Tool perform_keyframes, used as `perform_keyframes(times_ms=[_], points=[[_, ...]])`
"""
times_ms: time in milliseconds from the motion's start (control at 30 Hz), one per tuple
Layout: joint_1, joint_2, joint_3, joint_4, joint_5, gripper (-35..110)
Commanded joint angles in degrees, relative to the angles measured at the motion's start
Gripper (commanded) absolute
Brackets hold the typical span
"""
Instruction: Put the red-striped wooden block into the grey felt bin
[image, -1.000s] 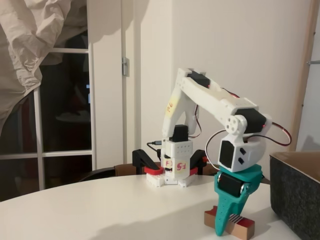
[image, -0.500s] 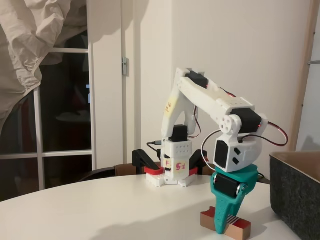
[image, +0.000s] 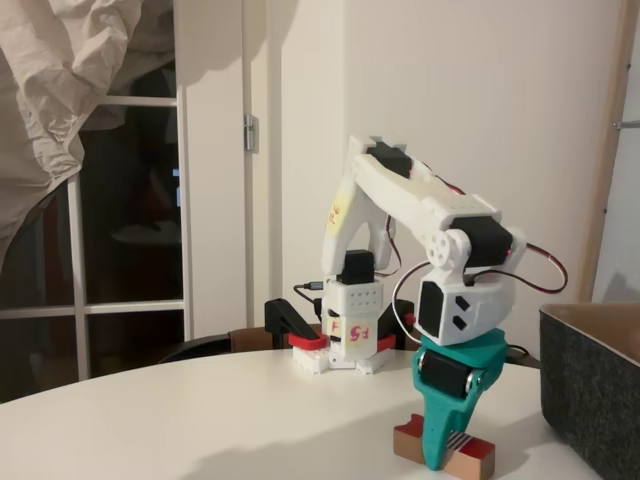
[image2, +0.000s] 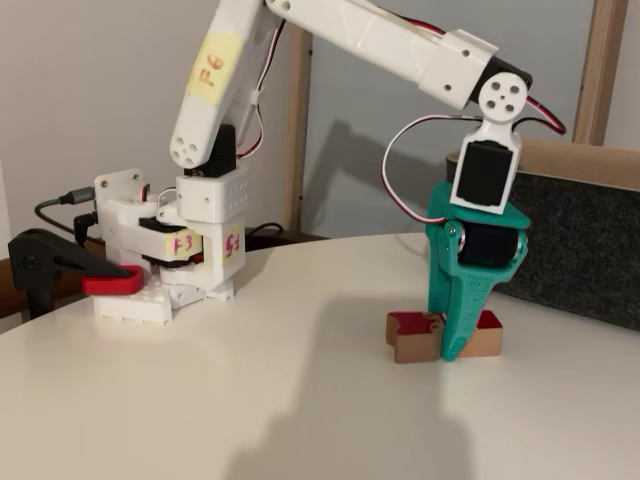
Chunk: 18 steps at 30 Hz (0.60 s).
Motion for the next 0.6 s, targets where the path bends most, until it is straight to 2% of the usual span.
perform_keyframes(times_ms=[0,567], points=[[0.6,4.7,-0.1,-0.3,2.4,5],[7.3,14.8,-0.3,-0.4,12.8,4]])
